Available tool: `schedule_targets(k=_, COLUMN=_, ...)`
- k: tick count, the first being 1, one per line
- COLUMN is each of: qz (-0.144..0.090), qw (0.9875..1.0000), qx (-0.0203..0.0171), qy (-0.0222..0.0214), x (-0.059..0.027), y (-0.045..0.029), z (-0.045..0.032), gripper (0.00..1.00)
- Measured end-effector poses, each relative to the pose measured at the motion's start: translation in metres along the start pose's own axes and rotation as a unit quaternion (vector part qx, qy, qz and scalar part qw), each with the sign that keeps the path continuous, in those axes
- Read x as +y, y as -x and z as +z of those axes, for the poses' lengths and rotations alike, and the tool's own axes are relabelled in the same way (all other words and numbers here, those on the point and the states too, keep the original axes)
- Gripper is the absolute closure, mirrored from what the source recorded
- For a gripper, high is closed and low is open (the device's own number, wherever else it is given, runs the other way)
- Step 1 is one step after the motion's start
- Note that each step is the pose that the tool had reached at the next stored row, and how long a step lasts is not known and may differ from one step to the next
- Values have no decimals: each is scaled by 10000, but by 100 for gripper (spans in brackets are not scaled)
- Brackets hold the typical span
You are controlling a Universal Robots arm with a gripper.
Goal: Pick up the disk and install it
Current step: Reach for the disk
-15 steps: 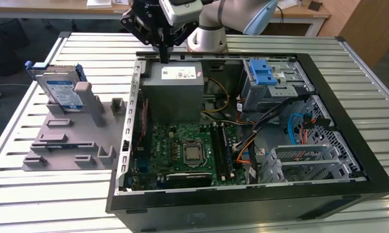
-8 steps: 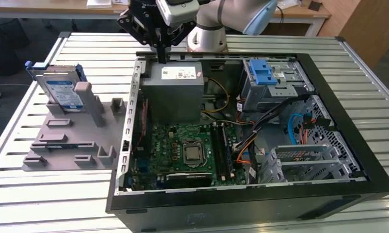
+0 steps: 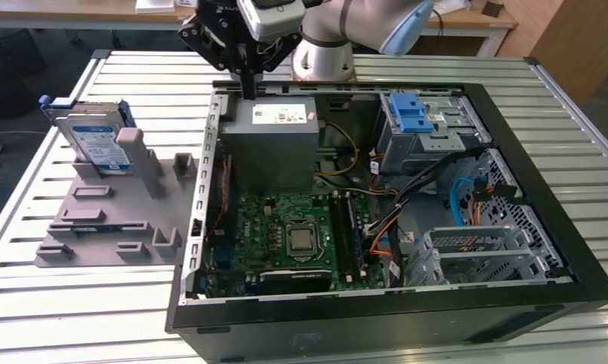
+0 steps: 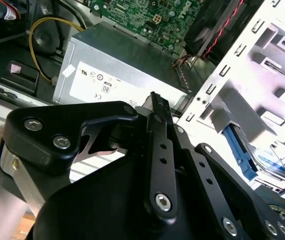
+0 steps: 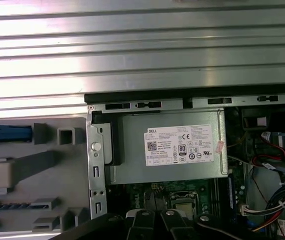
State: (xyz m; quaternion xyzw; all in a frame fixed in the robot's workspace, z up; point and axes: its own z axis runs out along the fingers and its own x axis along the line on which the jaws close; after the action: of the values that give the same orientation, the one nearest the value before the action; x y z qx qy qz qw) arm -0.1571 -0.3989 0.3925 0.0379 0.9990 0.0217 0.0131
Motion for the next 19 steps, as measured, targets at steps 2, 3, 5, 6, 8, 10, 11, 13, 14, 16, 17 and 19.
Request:
schedule_targets(k=2, qz=0, qw=10000, qx=0, qy=0, x=-1, y=-15, z=1, gripper=89)
schedule_targets(k=3, qz=0, qw=10000, qx=0, qy=0, x=-2, y=-22, z=2, gripper=89)
schedule_targets(k=5, qz=0, qw=10000, qx=0, qy=0, x=-3, y=-36, z=3, gripper=89)
schedule_targets(k=6, qz=0, qw=10000, qx=0, qy=0, x=-3, y=-43, z=4, gripper=89)
schedule_targets(k=8, qz=0, qw=10000, qx=0, qy=0, x=-5, y=-55, z=5, gripper=89)
schedule_targets(k=10, qz=0, qw=10000, qx=0, qy=0, x=-5, y=-67, z=7, gripper=89)
schedule_targets(k=11, qz=0, qw=10000, qx=0, qy=0, x=-6, y=-74, z=7, gripper=89)
schedule_targets(k=13, qz=0, qw=10000, qx=0, qy=0, x=-7, y=-86, z=8, gripper=89)
schedule_targets(k=14, qz=0, qw=10000, qx=0, qy=0, x=-8, y=-93, z=9, gripper=89)
schedule_targets(k=16, qz=0, qw=10000, qx=0, qy=0, x=-9, y=-109, z=10, gripper=89)
schedule_targets(k=17, qz=0, qw=10000, qx=0, qy=0, x=-9, y=-116, z=11, gripper=89)
schedule_targets(k=19, qz=0, qw=10000, qx=0, qy=0, x=-10, y=-130, z=12, gripper=89)
